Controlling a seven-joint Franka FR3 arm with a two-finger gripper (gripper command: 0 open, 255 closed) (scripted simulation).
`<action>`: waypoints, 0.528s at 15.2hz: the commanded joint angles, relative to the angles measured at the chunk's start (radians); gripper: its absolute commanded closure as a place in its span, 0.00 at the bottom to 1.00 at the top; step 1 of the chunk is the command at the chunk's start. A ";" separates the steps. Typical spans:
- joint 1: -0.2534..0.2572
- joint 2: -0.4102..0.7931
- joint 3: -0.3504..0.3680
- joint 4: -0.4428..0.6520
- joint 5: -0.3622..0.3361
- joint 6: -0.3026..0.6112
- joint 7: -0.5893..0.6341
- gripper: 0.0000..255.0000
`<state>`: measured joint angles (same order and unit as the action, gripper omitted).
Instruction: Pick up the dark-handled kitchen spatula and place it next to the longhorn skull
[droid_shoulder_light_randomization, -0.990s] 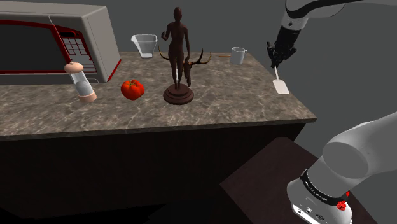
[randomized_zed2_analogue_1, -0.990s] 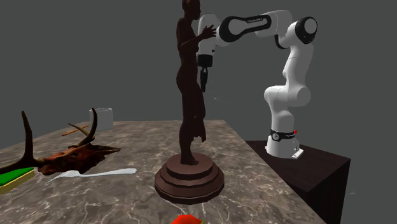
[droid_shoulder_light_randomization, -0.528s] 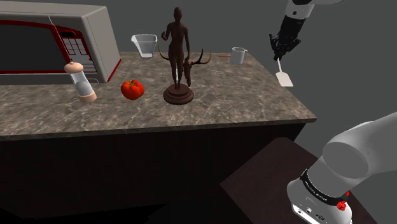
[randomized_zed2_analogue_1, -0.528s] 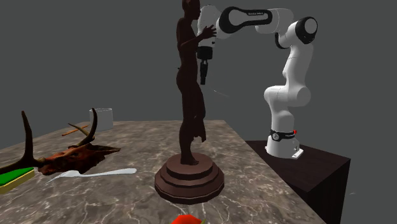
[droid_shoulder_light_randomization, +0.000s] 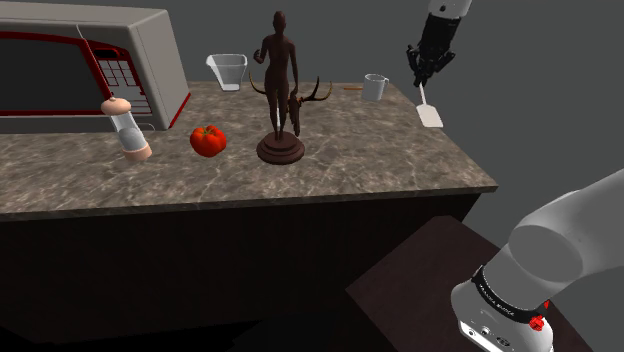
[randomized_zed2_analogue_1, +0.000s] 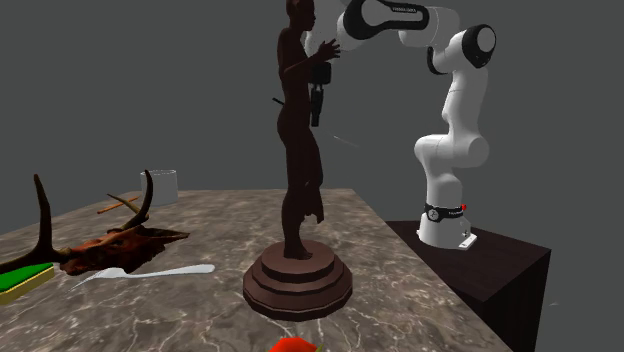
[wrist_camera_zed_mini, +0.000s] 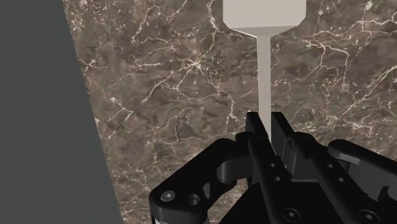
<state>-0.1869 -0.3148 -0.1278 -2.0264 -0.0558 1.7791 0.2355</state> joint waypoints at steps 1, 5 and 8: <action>0.016 0.043 0.024 0.041 0.010 0.000 0.037 1.00; 0.048 0.136 0.071 0.136 0.023 -0.004 0.111 1.00; 0.072 0.213 0.102 0.221 0.028 -0.013 0.165 1.00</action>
<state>-0.1238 -0.1302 -0.0369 -1.8354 -0.0299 1.7670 0.3802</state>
